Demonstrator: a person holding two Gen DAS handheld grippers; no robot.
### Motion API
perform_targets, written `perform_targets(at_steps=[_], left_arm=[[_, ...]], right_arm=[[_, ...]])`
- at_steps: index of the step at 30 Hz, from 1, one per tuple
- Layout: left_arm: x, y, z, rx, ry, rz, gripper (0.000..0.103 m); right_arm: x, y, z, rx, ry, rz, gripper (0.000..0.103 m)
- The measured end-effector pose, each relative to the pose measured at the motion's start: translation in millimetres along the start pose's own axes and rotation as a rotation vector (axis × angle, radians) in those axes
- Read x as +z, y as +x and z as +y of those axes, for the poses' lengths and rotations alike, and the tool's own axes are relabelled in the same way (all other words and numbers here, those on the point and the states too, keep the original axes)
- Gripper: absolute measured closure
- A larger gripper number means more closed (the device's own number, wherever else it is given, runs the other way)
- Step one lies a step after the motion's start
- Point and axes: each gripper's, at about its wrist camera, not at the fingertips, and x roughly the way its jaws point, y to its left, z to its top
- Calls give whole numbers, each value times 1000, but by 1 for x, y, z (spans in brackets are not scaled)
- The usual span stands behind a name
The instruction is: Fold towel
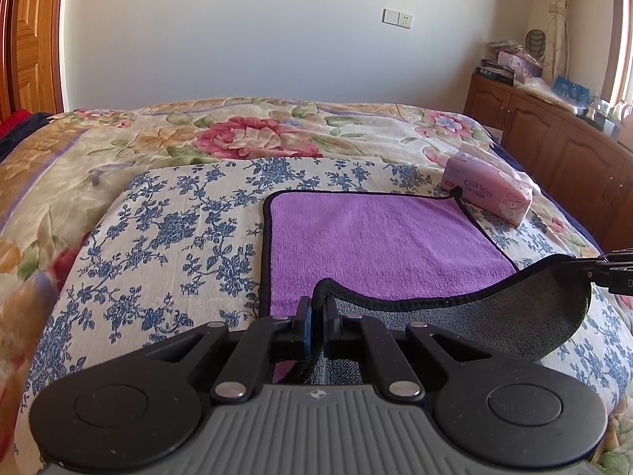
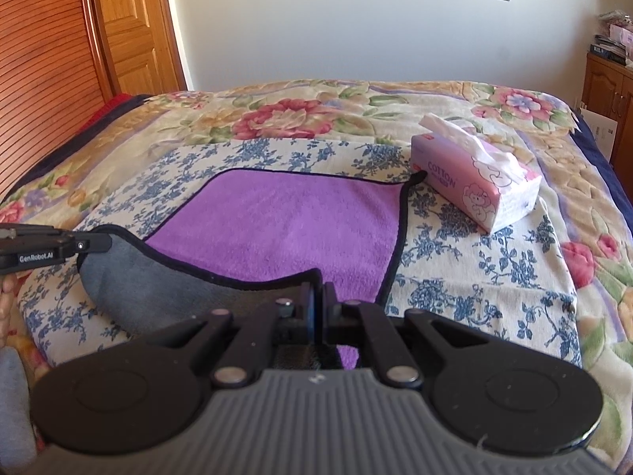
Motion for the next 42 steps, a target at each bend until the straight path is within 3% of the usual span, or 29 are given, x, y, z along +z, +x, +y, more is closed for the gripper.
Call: perform_targets(at_steps=[42], left_arm=[[35,31,-2,-14,35,-43,97]], right_arm=[[25,26,-12,23,-46,-61,99]])
